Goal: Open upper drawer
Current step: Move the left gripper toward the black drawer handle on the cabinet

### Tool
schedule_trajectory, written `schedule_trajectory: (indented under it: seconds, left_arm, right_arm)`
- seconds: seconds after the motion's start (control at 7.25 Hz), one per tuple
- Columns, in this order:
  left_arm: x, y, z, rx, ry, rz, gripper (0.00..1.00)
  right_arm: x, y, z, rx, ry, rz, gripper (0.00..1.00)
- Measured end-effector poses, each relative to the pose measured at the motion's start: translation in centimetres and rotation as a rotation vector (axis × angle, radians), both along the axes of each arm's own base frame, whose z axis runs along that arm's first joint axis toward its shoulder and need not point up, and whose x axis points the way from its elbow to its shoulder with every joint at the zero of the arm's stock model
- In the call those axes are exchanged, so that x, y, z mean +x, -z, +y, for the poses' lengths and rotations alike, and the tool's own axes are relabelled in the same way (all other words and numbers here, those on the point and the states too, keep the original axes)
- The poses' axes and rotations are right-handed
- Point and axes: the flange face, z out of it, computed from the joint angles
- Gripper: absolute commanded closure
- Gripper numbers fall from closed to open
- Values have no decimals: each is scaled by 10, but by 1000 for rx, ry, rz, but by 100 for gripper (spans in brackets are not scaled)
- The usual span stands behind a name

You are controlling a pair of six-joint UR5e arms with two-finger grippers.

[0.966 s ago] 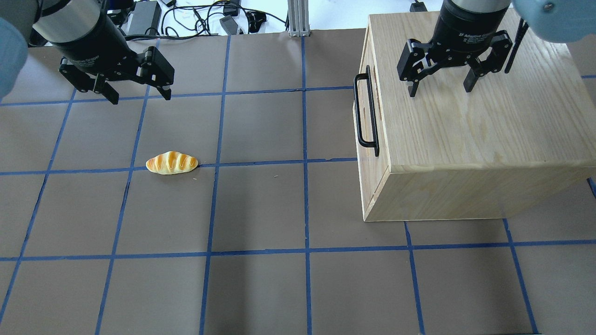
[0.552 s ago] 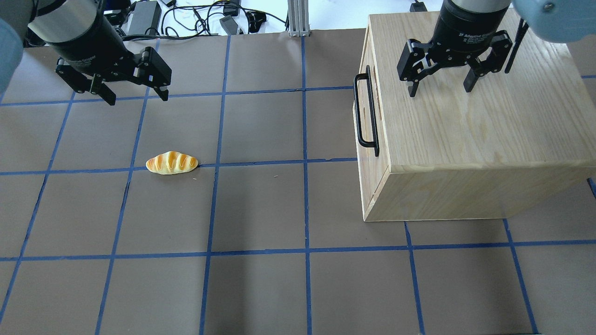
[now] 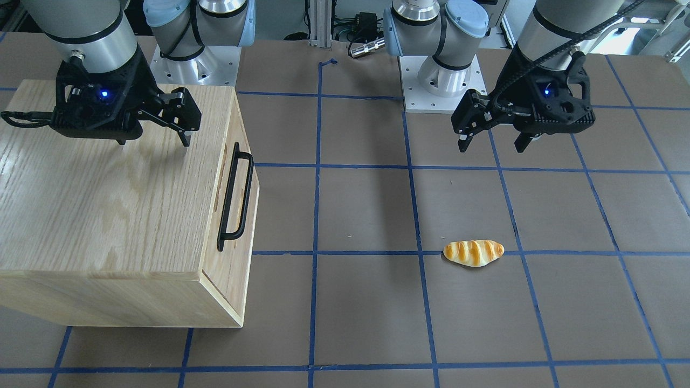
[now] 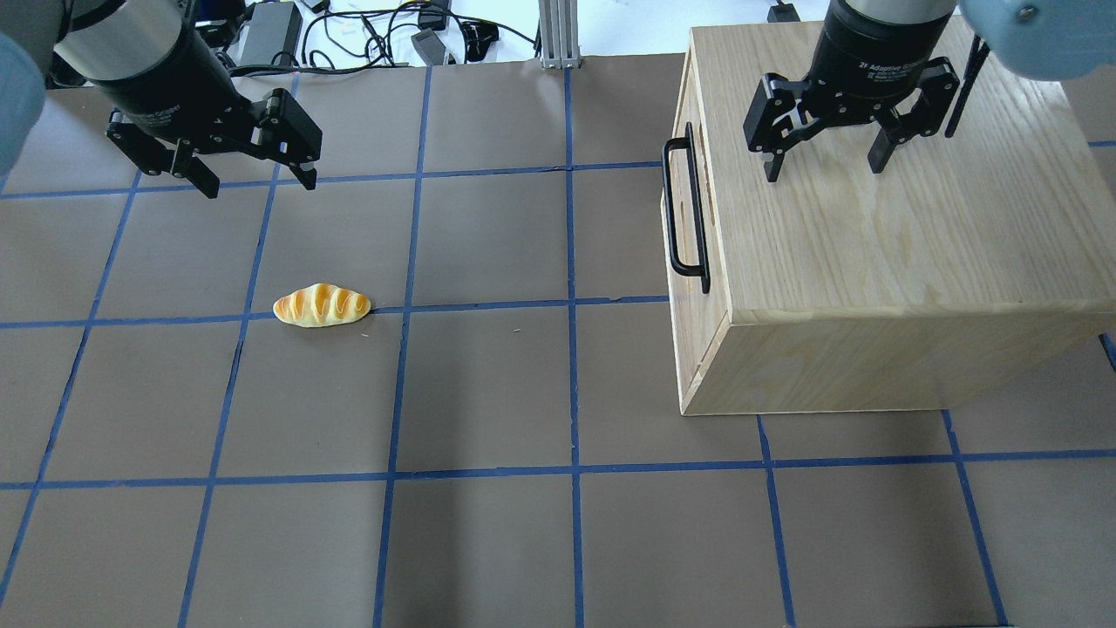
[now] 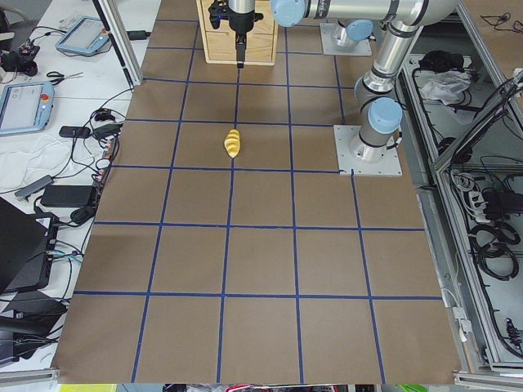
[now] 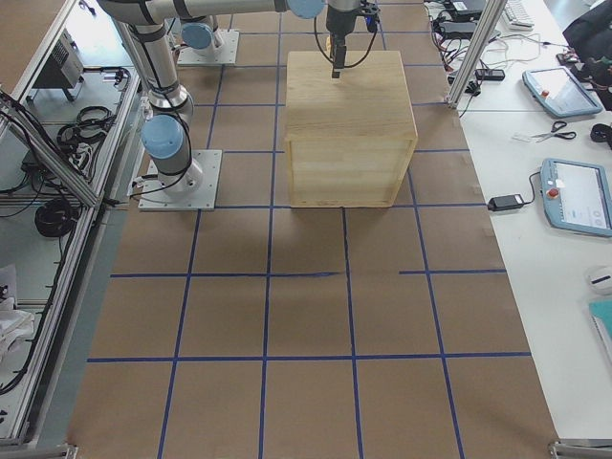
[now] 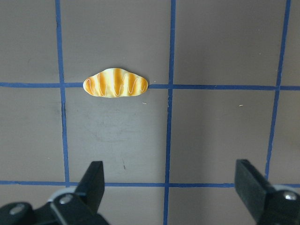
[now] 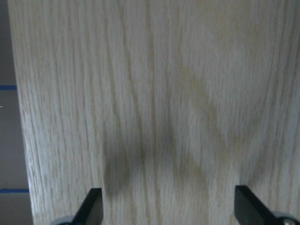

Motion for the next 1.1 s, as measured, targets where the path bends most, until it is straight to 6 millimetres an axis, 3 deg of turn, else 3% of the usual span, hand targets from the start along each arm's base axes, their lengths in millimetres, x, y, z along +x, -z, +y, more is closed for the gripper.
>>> schedule_trajectory:
  seconds: [0.28, 0.55, 1.1]
  left_arm:
    - [-4, 6, -7, -4, 5, 10, 0]
    - [-19, 9, -20, -46, -12, 137, 0]
    - [-93, 24, -37, -119, 6, 241, 0]
  right_arm:
    - [0, 0, 0, -1, 0, 0, 0]
    - [0, 0, 0, -1, 0, 0, 0]
    - [0, 0, 0, 0, 0, 0, 0]
